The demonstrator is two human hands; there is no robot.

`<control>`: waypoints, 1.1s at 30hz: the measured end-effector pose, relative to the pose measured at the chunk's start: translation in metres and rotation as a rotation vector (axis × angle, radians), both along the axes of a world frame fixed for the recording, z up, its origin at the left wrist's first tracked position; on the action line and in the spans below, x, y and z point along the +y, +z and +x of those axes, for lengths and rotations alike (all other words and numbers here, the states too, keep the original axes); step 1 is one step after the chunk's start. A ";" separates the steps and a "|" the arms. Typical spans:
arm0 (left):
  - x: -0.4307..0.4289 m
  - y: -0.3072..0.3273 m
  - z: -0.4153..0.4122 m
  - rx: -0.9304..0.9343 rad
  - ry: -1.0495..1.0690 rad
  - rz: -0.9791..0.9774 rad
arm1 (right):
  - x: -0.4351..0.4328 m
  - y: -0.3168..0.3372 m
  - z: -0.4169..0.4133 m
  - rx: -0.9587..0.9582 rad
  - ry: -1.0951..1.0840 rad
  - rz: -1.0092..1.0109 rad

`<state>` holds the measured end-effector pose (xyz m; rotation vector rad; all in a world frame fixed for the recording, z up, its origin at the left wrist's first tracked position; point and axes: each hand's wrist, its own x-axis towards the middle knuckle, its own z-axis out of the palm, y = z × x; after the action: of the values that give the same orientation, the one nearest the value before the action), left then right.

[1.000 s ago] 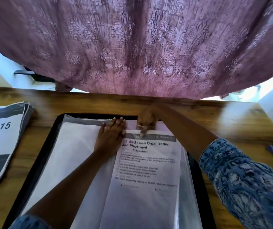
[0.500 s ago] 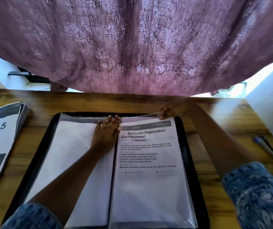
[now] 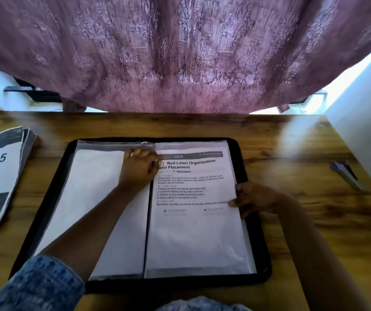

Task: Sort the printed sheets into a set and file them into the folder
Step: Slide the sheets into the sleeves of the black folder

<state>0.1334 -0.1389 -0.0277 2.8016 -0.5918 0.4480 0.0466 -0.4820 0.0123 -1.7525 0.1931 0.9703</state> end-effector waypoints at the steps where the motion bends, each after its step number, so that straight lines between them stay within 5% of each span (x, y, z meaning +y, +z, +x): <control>1: 0.001 0.001 0.001 0.020 -0.002 -0.004 | 0.002 -0.001 -0.004 -0.019 0.011 -0.027; 7: -0.001 0.007 0.000 0.056 -0.014 -0.013 | 0.000 0.001 -0.017 -0.030 -0.123 0.094; 12: -0.023 0.017 -0.029 0.161 -0.038 0.210 | 0.014 0.001 -0.034 -0.146 -0.248 -0.013; 20: -0.114 -0.017 -0.176 0.116 -0.714 0.338 | 0.020 -0.004 -0.043 -0.181 -0.472 -0.014; 23: -0.116 -0.015 -0.171 0.118 -0.882 0.213 | 0.019 -0.007 -0.038 -0.224 -0.419 -0.113; 27: -0.076 0.000 -0.127 0.212 -0.579 -0.093 | 0.024 -0.008 -0.017 -0.516 -0.418 -0.368; 30: -0.028 0.013 -0.072 0.117 -0.165 -0.052 | 0.031 0.003 0.015 -0.842 -0.323 -0.658; 33: 0.005 0.018 -0.030 0.288 0.138 0.032 | 0.050 0.007 0.064 -0.979 -0.145 -0.560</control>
<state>0.1035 -0.1338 -0.0101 2.8731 -0.3478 0.0557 0.1104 -0.4319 0.0196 -2.4825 -0.0558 -0.1466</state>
